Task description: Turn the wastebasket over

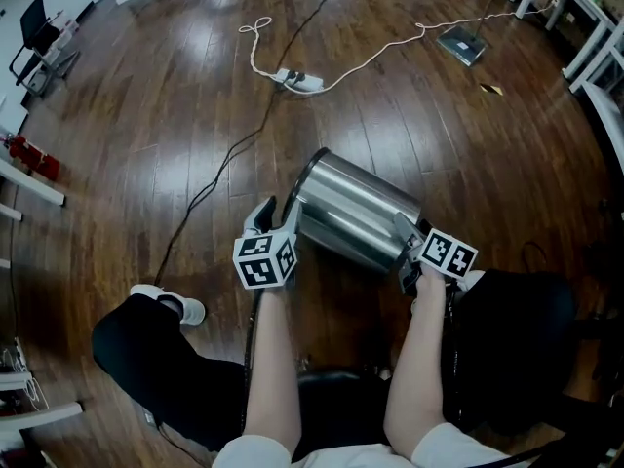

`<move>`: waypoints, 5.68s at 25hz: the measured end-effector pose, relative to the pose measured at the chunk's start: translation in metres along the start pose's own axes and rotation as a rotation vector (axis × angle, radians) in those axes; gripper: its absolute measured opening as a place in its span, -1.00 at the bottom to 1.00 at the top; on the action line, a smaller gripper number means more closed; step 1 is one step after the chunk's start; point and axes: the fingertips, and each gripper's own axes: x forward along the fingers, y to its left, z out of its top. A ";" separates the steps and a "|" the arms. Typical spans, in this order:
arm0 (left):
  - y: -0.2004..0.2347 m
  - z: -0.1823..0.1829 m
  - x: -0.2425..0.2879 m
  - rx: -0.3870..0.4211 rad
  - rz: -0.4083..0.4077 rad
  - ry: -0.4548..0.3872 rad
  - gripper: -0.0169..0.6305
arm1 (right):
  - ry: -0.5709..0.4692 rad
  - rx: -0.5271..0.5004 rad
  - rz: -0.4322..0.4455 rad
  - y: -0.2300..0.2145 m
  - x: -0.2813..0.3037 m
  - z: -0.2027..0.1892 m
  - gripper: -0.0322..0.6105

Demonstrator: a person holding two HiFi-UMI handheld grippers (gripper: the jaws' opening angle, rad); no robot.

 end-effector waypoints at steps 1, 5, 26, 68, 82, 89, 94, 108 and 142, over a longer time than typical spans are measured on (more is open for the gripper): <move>0.003 -0.002 0.008 0.010 -0.011 0.019 -0.16 | 0.038 -0.029 -0.006 0.001 -0.003 -0.002 0.26; 0.018 -0.014 0.032 0.048 -0.039 0.082 -0.17 | 0.137 -0.143 0.028 0.017 -0.018 -0.003 0.26; 0.039 -0.028 0.024 0.113 -0.183 0.258 -0.72 | 0.682 -0.503 0.231 0.064 -0.028 -0.102 -0.38; 0.080 -0.022 0.024 -0.113 -0.271 0.021 -0.56 | 0.735 -0.630 0.324 0.042 0.015 -0.173 -0.66; 0.054 -0.007 0.018 -0.050 -0.352 0.055 -0.70 | 0.859 -0.817 0.316 0.058 0.016 -0.160 -0.77; -0.017 0.041 -0.007 0.298 -0.447 0.121 -0.71 | 0.628 -0.504 0.232 0.046 0.062 -0.171 -0.63; -0.062 0.031 -0.020 0.586 -0.484 0.237 -0.71 | 0.498 -0.201 0.227 0.045 0.103 -0.198 -0.54; -0.188 -0.071 -0.002 0.975 -0.762 0.325 -0.64 | 0.376 0.254 0.082 0.044 0.076 -0.275 -0.26; -0.171 0.051 -0.331 0.379 -0.392 -0.335 0.04 | -0.603 -0.650 -0.189 0.247 -0.356 -0.069 0.42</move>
